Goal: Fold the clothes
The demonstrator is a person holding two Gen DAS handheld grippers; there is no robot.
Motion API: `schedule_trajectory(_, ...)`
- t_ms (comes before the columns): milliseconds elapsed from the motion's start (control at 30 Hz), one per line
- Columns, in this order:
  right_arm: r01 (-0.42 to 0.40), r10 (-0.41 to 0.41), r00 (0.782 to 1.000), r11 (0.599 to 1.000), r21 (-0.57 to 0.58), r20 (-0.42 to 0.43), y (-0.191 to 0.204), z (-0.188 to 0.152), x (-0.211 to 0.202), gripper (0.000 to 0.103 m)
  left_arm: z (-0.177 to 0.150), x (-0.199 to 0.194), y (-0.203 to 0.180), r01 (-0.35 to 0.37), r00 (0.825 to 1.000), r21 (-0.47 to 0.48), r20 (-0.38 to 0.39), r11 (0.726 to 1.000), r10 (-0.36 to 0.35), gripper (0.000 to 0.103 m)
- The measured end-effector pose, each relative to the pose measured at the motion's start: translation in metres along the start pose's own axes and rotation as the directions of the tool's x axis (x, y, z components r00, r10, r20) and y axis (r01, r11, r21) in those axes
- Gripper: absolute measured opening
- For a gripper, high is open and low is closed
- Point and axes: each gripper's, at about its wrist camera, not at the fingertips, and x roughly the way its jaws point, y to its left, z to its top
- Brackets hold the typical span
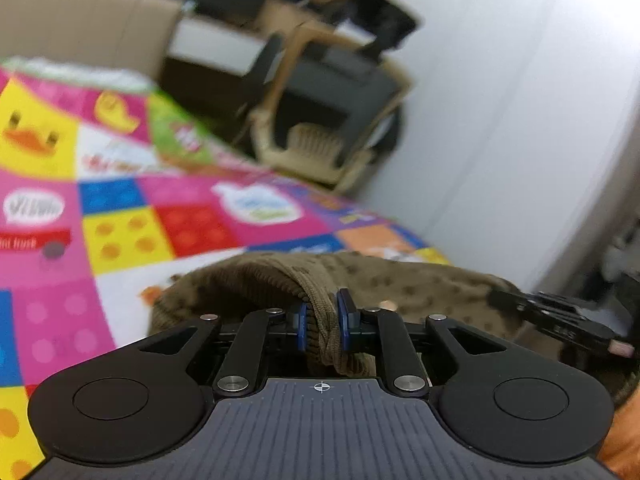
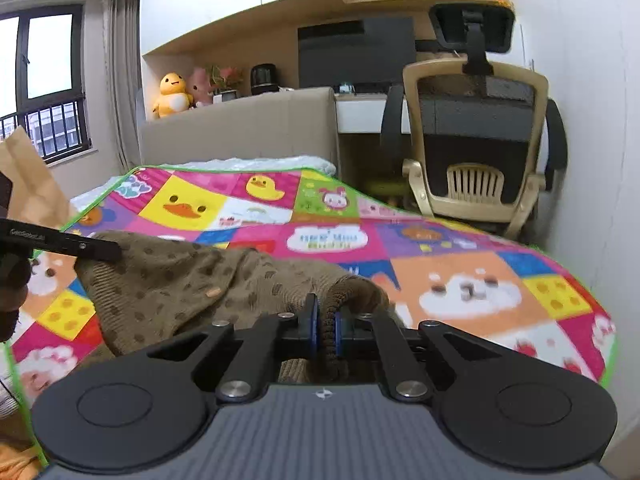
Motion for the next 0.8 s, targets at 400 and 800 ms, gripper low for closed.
schedule_trajectory(400, 0.091, -0.082, 0.992, 0.991, 0.096, -0.097, -0.026, -0.055, -0.005, 0.058, -0.082, -0.009, 0.025, -0.083, 0.974, -0.069, -0.217, 0.994, 0.067, 0.054)
schedule_trajectory(800, -0.040, 0.048, 0.995, 0.994, 0.099, -0.083, 0.012, -0.004, 0.114, 0.073, -0.019, 0.080, -0.002, 0.011, 0.996, -0.043, -0.089, 0.999, -0.014, 0.084)
